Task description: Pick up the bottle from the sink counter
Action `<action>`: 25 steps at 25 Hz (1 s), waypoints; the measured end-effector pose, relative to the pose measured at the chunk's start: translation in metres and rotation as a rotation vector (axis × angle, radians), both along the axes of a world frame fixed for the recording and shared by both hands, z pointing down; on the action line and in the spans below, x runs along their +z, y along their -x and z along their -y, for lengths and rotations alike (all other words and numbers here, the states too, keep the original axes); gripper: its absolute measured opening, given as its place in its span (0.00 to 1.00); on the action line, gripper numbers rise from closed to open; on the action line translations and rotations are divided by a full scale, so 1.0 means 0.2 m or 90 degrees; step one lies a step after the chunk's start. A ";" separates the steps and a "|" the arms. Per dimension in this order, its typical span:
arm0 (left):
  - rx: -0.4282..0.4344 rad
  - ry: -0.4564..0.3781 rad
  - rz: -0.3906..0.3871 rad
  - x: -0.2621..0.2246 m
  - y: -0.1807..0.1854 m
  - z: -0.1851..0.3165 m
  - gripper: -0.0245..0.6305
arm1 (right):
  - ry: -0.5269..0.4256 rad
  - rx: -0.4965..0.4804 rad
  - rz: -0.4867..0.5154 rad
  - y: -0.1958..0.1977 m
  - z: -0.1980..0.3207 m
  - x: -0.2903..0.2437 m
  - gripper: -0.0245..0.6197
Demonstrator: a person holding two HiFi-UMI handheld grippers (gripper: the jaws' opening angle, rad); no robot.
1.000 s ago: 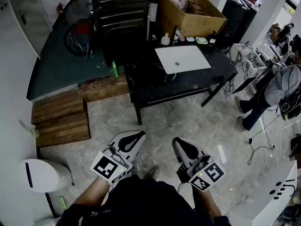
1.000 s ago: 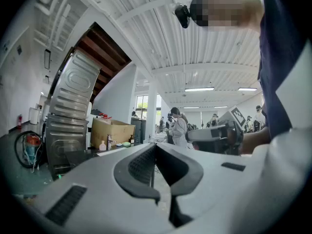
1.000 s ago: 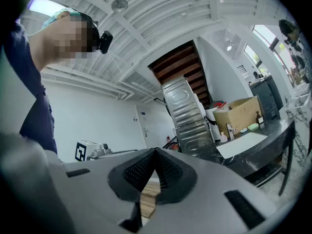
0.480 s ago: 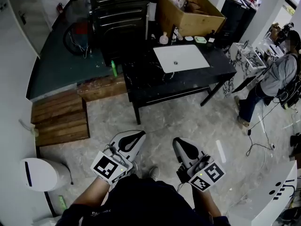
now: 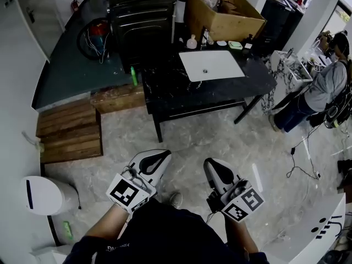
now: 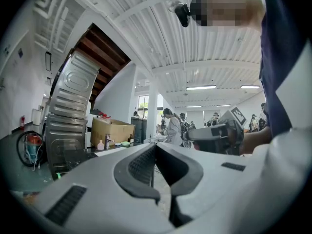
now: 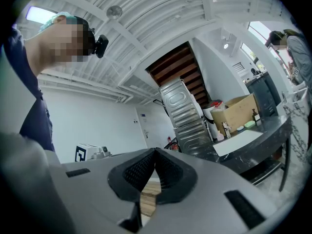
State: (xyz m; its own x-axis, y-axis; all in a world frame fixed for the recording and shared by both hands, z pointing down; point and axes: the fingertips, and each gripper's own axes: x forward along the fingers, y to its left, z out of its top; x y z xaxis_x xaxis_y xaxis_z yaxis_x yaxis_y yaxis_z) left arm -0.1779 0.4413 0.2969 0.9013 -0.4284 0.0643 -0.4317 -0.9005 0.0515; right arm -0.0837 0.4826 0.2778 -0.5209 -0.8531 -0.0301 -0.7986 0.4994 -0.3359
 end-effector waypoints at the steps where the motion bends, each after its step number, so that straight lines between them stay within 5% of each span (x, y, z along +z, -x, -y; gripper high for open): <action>1: -0.001 0.000 0.001 0.00 -0.01 -0.01 0.05 | 0.000 -0.001 0.001 -0.01 -0.01 0.00 0.07; 25: -0.001 0.002 0.005 0.04 -0.16 0.19 0.05 | 0.022 0.003 0.003 -0.16 0.15 0.08 0.07</action>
